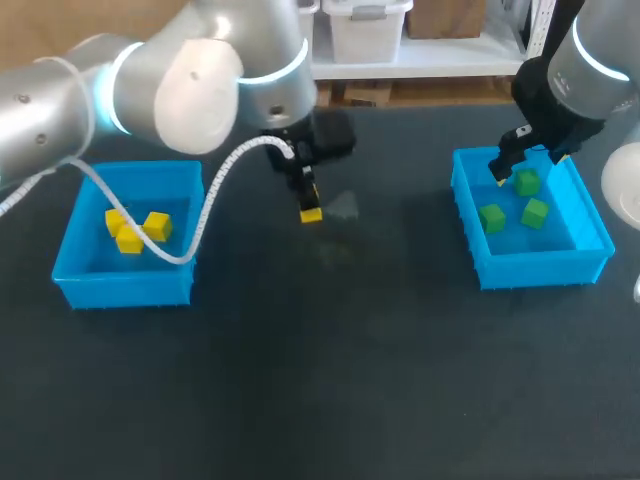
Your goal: Put the green cubes in the right bin and the yellow cubes in the left bin.
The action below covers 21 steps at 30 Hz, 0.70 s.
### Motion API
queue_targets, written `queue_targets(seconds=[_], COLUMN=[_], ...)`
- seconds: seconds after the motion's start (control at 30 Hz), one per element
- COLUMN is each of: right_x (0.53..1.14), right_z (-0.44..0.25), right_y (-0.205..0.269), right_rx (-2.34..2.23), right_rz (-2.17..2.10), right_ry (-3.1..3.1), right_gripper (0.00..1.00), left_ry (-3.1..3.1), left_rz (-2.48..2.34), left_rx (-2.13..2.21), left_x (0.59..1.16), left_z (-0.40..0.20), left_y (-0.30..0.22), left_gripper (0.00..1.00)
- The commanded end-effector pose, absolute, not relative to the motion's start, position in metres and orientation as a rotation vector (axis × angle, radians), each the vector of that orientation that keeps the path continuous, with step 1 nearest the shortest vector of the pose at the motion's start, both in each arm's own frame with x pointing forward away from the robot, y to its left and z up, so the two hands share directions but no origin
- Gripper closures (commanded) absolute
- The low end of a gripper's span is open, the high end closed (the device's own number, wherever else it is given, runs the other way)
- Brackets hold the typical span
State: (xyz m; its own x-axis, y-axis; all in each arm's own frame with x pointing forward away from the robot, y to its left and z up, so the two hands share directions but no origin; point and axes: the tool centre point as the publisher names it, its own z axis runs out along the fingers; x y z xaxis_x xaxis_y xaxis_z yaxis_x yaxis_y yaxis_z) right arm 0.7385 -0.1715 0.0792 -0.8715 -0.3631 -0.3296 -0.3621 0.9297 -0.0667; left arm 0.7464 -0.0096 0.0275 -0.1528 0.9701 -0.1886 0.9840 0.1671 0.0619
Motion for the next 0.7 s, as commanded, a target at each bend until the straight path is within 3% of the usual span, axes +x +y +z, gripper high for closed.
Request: queue_targets(seconds=[0.03, 0.7], right_x=[0.737, 0.737], right_z=[0.079, 0.079], right_y=[-0.172, -0.172], right_rx=[-0.531, -0.531], right_rz=[-0.005, -0.005], right_ry=[2.745, 2.745], right_gripper=[0.0, 0.0], left_ry=[2.252, 2.458], left_rz=[-0.114, -0.103], left_rx=[1.819, 0.958], left_x=[0.743, 0.761], left_z=[0.038, 0.108], left_y=[0.014, 0.153], left_gripper=[1.0, 1.0])
